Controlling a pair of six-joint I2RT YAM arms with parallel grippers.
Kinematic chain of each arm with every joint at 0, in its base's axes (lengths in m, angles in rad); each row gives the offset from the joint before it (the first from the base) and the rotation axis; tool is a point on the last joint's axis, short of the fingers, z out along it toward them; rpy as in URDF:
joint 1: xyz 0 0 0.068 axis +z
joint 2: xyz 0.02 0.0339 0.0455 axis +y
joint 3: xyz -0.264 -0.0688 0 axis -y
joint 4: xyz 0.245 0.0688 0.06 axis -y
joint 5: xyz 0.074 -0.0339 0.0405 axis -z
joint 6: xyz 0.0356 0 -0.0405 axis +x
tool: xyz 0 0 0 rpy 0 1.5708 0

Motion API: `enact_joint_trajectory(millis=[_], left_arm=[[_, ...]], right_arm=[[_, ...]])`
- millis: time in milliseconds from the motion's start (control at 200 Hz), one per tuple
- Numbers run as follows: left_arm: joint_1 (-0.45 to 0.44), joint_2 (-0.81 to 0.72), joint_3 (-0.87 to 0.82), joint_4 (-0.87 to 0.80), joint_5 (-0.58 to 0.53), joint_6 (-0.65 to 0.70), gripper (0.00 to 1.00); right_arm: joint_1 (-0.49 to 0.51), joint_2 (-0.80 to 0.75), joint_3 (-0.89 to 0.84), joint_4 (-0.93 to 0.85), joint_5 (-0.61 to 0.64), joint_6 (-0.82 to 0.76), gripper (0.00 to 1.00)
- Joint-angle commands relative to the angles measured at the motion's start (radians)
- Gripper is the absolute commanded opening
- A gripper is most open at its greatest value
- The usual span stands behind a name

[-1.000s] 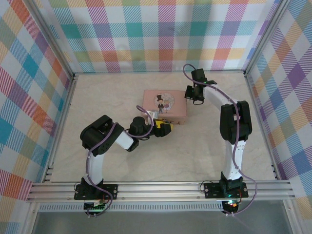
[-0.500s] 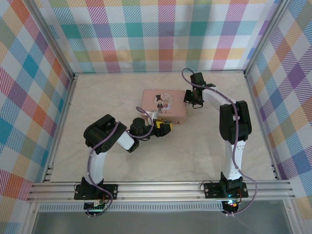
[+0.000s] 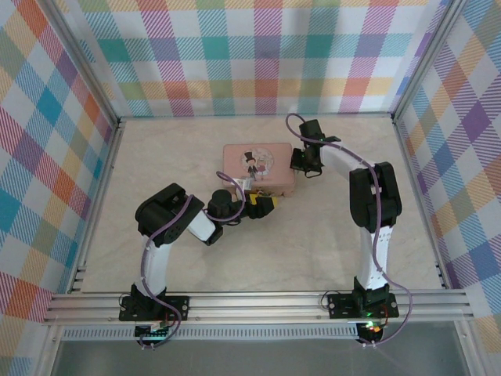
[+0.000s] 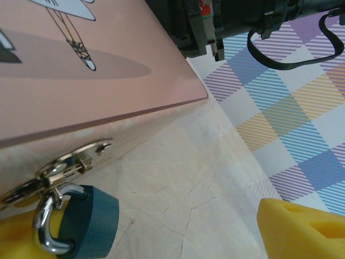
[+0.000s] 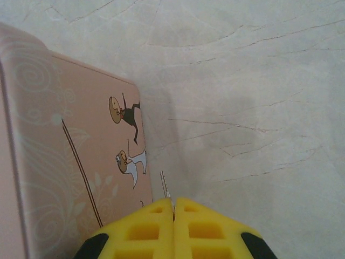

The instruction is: Unlock a padlock with a key

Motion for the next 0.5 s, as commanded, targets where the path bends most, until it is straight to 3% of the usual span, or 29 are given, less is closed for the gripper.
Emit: enact_joint_trajectory(millis=[0,165,205,360,420,495], left_arm=[[0.007,0.003,-0.009,0.058,-0.011,0.000,0.80],[0.022,-0.012,-0.042,0.054,-0.011,0.001,0.75],[0.028,-0.016,-0.045,0.046,-0.004,0.002,0.66],[0.041,-0.029,-0.037,0.002,0.003,-0.002,0.64],[0.044,-0.029,-0.027,-0.020,0.008,-0.001,0.55],[0.047,-0.024,-0.008,-0.048,0.025,-0.005,0.54]], right_arm=[[0.013,-0.028,0.011,-0.011,-0.013,-0.007,0.00],[0.013,-0.029,0.012,-0.009,-0.011,-0.009,0.00],[0.014,-0.029,0.013,-0.007,-0.012,-0.009,0.00],[0.013,-0.035,0.002,-0.003,-0.019,-0.003,0.00],[0.014,-0.038,-0.002,0.001,-0.021,-0.004,0.00],[0.015,-0.041,-0.008,0.002,-0.021,-0.006,0.00]])
